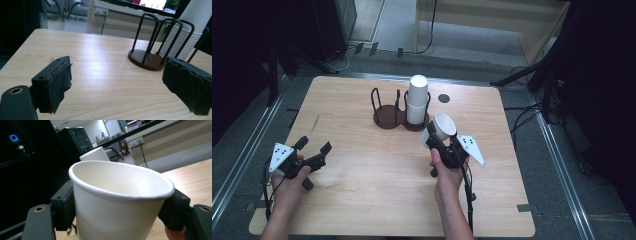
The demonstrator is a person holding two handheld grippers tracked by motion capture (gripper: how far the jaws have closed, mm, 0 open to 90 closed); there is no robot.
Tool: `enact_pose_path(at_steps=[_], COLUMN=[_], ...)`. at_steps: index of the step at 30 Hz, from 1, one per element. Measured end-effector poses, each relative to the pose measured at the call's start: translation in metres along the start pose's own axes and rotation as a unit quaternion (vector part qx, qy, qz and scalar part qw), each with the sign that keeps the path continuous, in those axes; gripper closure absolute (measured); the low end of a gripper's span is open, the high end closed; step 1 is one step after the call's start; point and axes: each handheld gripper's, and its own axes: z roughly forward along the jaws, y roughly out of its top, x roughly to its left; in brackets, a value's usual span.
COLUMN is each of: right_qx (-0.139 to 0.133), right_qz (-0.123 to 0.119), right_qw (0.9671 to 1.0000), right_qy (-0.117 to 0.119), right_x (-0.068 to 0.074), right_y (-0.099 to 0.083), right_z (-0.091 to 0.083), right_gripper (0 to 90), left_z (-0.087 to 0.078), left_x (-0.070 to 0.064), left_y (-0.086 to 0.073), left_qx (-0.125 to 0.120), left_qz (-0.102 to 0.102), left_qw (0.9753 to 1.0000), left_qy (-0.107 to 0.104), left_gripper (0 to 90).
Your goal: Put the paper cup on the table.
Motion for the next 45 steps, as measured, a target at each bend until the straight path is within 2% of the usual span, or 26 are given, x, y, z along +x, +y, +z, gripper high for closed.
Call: enact_pose_path(at_steps=[1, 2, 7, 9, 13, 15, 16, 24, 27, 28, 37, 42, 45], right_qx=[-0.001, -0.001, 0.0, 0.001, -0.005, -0.008, -0.009, -0.017, -0.009, -0.002, 0.003, 0.019, 0.037], right_qz=[-0.012, -0.012, -0.049, -0.059, -0.078, -0.085, -0.096, -0.099, -0.123, -0.137, -0.142, -0.131, -0.136], right_qw=[0.9999, 0.9999, 0.9985, 0.9976, 0.996, 0.9953, 0.9941, 0.9938, 0.9906, 0.9881, 0.9861, 0.9867, 0.9848], right_qy=[-0.008, -0.008, -0.026, -0.037, -0.043, -0.046, -0.049, -0.048, -0.061, -0.07, -0.086, -0.093, -0.102], right_x=[-0.004, -0.004, -0.017, -0.022, -0.032, -0.036, -0.038, -0.052, -0.059, -0.064, -0.085, -0.098, -0.103], right_y=[0.001, 0.001, 0.001, 0.001, 0.002, 0.002, 0.002, 0.003, 0.002, 0.0, -0.001, -0.004, -0.008], right_z=[0.002, 0.002, 0.009, 0.012, 0.017, 0.019, 0.02, 0.031, 0.037, 0.042, 0.058, 0.066, 0.07], right_gripper=[26.9, 26.9, 26.8, 26.7, 26.7, 26.7, 26.7, 26.4, 26.4, 26.4, 26.4, 26.3, 25.3], left_z=[0.0, 0.0, 0.0, 0.0, -0.001, -0.002, -0.003, -0.003, -0.004, -0.004, -0.004, -0.005, -0.005], left_x=[0.001, 0.002, 0.003, 0.003, 0.004, 0.003, 0.003, 0.003, 0.003, 0.003, 0.005, 0.006, 0.006], left_y=[-0.001, -0.002, -0.006, -0.008, -0.01, -0.011, -0.011, -0.012, -0.012, -0.011, -0.011, -0.012, -0.012], left_qx=[0.0, 0.001, 0.002, -0.005, -0.031, -0.042, -0.045, -0.051, -0.048, -0.047, -0.049, -0.052, -0.051], left_qz=[0.004, 0.006, 0.012, 0.018, 0.006, 0.012, 0.015, 0.014, 0.006, 0.006, -0.004, -0.011, -0.011], left_qw=[1.0, 1.0, 0.9999, 0.9996, 0.9991, 0.9986, 0.9984, 0.9981, 0.9983, 0.9984, 0.9983, 0.9981, 0.9981], left_qy=[0.003, 0.006, 0.012, 0.021, 0.028, 0.031, 0.032, 0.033, 0.032, 0.032, 0.032, 0.033, 0.032], left_gripper=[9.5, 9.5, 9.6, 9.7, 14.2, 14.2, 14.2, 13.4, 13.3, 13.3, 13.3, 13.3, 13.2])
